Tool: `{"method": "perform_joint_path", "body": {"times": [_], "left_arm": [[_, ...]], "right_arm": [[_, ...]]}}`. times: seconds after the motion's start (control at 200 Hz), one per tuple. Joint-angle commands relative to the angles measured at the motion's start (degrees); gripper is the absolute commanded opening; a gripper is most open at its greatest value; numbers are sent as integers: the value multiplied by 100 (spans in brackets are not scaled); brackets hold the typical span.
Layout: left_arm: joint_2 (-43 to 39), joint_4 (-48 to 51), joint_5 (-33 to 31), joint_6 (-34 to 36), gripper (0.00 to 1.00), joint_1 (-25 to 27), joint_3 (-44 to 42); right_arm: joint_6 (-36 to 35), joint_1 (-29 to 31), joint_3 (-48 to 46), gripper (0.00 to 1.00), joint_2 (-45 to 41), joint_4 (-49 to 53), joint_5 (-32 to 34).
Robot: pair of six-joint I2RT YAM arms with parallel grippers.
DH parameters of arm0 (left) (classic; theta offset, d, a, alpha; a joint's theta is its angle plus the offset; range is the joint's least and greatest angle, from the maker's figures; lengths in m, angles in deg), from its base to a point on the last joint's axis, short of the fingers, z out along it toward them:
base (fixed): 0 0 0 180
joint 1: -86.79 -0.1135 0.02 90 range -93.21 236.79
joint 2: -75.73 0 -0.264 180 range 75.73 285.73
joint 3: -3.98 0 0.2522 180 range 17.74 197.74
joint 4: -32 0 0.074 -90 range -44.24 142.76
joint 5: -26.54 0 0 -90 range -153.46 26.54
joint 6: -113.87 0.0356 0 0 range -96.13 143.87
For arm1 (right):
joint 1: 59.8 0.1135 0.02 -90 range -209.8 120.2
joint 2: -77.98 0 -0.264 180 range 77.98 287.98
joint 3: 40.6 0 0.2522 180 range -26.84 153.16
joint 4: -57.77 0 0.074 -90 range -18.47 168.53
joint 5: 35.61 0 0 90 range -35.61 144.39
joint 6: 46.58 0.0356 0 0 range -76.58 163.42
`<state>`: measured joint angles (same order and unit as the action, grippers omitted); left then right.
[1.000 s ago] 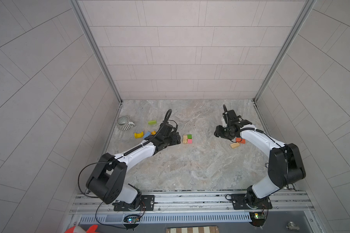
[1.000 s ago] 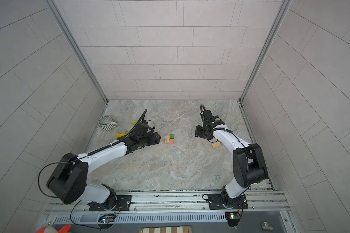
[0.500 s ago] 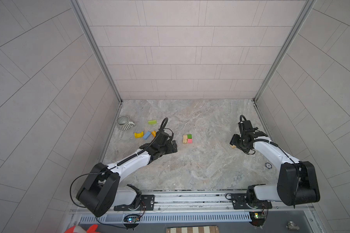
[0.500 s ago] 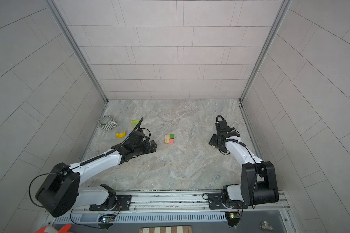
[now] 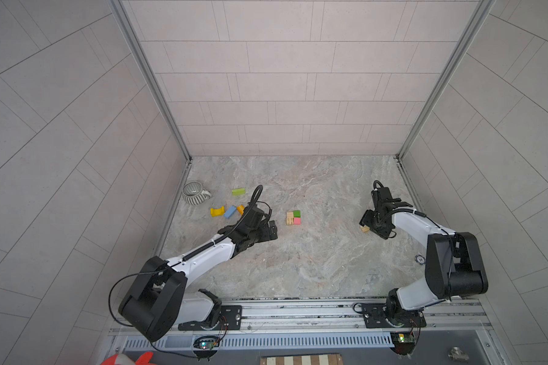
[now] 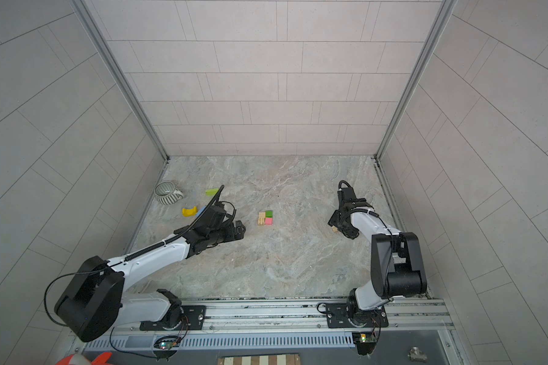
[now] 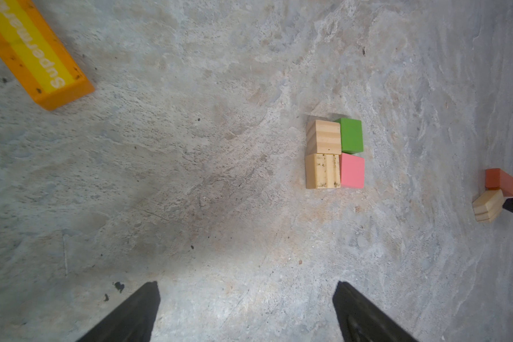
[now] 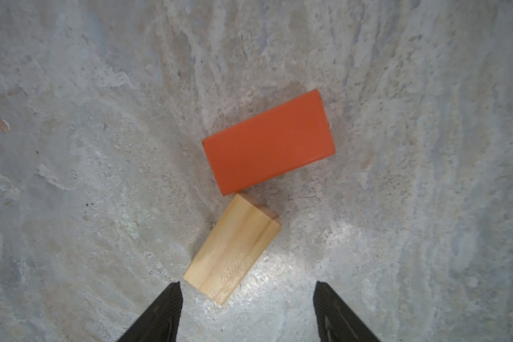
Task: Build the wood block tower
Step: 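Lower the right gripper onto the small wood block and close on it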
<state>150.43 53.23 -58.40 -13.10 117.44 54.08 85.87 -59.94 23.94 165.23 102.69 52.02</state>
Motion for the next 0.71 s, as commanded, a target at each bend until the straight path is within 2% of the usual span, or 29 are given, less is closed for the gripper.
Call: {"method": "perform_joint_path", "body": {"times": [0.0, 0.325, 0.701], "left_arm": [[3, 84, 1, 111, 98, -6, 40], [48, 57, 7, 128, 98, -16, 40], [63, 28, 64, 120, 98, -27, 49]], "right_arm": [[78, -42, 119, 72, 179, -65, 67], [-22, -126, 348, 73, 598, -178, -24], [-354, -71, 632, 62, 1040, -7, -247]]}}
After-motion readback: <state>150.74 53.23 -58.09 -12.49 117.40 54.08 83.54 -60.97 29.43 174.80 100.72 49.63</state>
